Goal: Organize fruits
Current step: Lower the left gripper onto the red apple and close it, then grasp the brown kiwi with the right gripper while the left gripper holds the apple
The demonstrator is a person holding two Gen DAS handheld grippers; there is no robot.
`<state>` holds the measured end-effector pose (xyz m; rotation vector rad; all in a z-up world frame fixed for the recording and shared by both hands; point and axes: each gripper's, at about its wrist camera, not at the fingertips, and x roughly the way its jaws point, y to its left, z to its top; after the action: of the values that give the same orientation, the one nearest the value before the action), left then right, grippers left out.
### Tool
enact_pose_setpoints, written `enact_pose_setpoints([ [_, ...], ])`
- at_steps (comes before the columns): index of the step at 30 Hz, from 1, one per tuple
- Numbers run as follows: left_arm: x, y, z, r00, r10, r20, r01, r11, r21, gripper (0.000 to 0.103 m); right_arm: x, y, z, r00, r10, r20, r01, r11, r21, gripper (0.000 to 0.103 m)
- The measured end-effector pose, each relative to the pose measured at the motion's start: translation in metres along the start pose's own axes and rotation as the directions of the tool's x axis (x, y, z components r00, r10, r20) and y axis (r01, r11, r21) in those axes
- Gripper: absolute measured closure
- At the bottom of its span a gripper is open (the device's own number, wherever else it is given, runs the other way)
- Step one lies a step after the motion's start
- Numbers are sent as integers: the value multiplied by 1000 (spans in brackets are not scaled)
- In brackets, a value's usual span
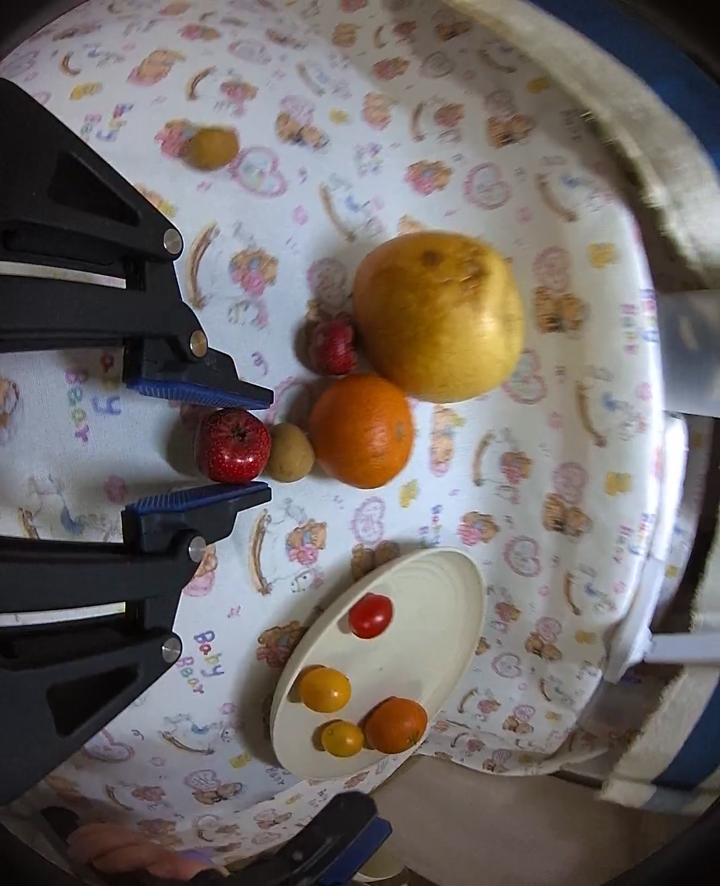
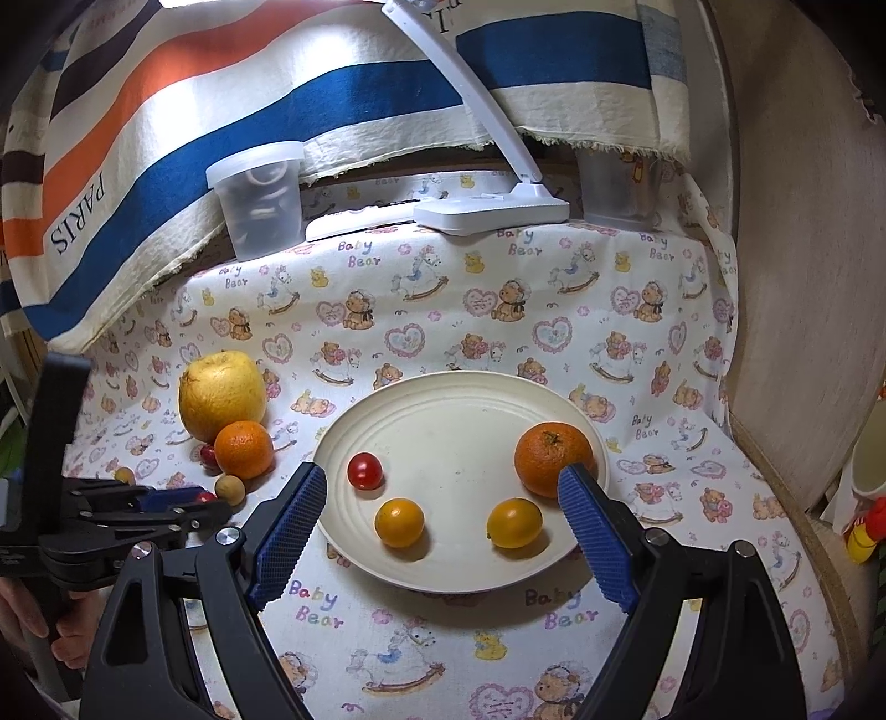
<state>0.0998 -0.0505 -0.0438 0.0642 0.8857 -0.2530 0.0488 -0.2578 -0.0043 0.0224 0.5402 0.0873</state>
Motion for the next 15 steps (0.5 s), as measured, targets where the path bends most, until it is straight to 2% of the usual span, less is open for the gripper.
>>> enact_pose_setpoints([
  [3,-14,6,-2,998,15,68,-16,1000,10,77,1,1,-1,1000,4,-5,-4,1000,-7,16],
  [8,-30,30,-5,985,21,169,-15,999,-36,77,5,2,-2,1000,6,-18,-6,1000,-5,16],
  [13,-37,37,-4,981,65,181,-58,997,-43,77,6,2,-2,1000,10,-24,-10,1000,-2,16],
  [15,-40,36,-5,985,101,143,-95,994,-49,77,3,3,-2,996,75,-41,-75,997,13,16],
])
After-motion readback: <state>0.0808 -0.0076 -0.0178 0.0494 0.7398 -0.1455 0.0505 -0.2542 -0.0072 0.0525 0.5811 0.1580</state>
